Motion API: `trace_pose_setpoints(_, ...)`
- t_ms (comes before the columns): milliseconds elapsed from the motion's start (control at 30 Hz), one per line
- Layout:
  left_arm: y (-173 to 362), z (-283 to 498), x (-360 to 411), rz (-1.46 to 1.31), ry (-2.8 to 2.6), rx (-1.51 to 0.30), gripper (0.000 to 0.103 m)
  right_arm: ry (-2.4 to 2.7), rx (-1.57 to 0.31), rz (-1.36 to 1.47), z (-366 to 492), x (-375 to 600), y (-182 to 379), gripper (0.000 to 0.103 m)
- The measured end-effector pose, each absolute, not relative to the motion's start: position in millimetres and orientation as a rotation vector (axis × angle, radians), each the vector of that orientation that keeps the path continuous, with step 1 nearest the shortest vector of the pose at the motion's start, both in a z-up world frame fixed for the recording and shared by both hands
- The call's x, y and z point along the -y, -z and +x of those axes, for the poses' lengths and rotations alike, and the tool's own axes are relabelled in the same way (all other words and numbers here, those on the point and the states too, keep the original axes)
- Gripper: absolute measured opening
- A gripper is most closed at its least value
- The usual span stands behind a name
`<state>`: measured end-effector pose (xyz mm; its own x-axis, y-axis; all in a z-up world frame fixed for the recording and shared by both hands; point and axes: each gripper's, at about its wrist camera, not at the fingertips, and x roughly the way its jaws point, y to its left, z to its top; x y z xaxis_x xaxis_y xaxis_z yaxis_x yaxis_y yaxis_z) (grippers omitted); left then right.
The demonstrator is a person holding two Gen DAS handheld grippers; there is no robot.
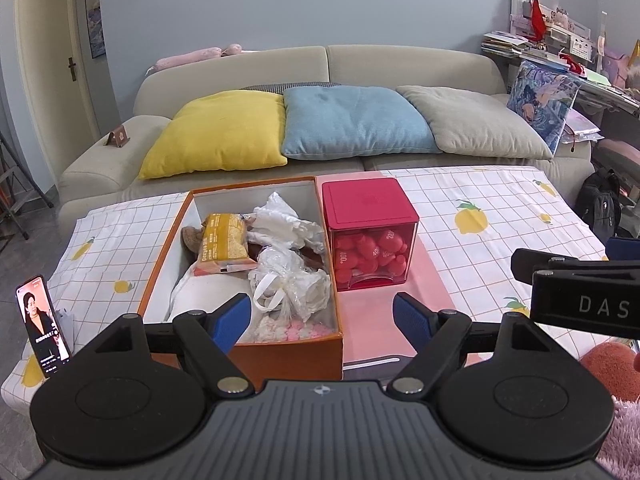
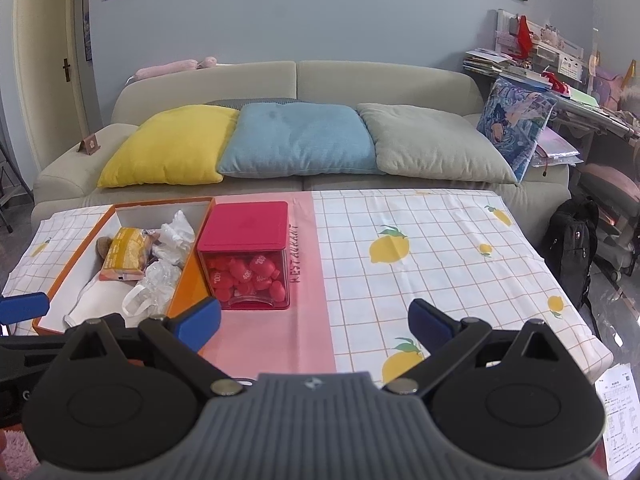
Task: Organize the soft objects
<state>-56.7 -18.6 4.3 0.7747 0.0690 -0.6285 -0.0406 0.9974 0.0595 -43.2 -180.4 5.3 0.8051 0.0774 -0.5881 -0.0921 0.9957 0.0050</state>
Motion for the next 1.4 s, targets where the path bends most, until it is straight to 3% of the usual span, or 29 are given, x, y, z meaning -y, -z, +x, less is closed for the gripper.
trace_pose_setpoints(1400, 0.1, -59.0, 20.0, 0.044, -0.047, -0.692, 0.094, -0.063, -0.679, -0.038, -38.7, 180.9, 3.0, 0.098)
